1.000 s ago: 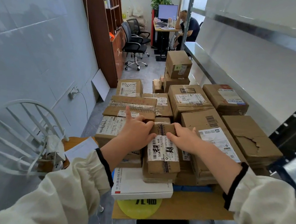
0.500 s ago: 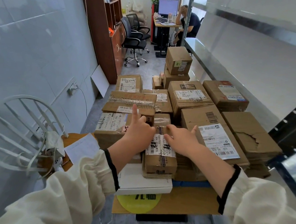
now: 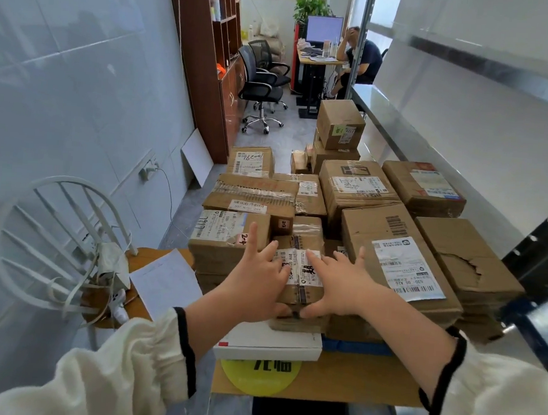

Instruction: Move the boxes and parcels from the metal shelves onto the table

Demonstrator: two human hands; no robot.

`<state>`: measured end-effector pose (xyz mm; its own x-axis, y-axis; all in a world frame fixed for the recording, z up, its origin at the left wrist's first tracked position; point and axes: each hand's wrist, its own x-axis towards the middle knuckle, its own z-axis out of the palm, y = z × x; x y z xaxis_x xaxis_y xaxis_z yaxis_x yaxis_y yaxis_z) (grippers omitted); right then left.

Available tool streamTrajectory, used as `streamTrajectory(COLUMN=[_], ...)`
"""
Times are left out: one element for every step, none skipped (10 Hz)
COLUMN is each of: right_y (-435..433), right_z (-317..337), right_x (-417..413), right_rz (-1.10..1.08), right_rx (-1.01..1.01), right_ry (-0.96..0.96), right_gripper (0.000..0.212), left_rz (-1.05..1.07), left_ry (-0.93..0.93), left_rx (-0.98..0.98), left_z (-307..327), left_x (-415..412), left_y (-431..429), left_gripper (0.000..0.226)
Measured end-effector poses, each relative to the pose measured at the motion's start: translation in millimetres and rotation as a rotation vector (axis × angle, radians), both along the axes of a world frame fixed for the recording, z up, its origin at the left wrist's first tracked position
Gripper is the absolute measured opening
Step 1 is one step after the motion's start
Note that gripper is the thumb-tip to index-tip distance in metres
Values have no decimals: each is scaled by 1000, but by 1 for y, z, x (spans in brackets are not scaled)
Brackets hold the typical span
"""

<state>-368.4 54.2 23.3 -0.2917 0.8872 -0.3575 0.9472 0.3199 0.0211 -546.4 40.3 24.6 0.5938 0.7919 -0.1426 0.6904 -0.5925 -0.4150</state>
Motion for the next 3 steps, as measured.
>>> streamTrajectory(right_y=[6,7,6], right_z=[-2,-3,-2], right_x=[-3,-5,-7], right_rz=[-23,-41,-44], right_rx=[25,41,48], right_ry=[16,28,13], right_gripper=[111,108,108], left_rz=[23,37,46], left_ry=[7,22,35], left_rx=[-14,-17,-8], left_z=[5,7,11], left_x=[1,2,5], left_y=[3,4,5], left_gripper=[73,72,70])
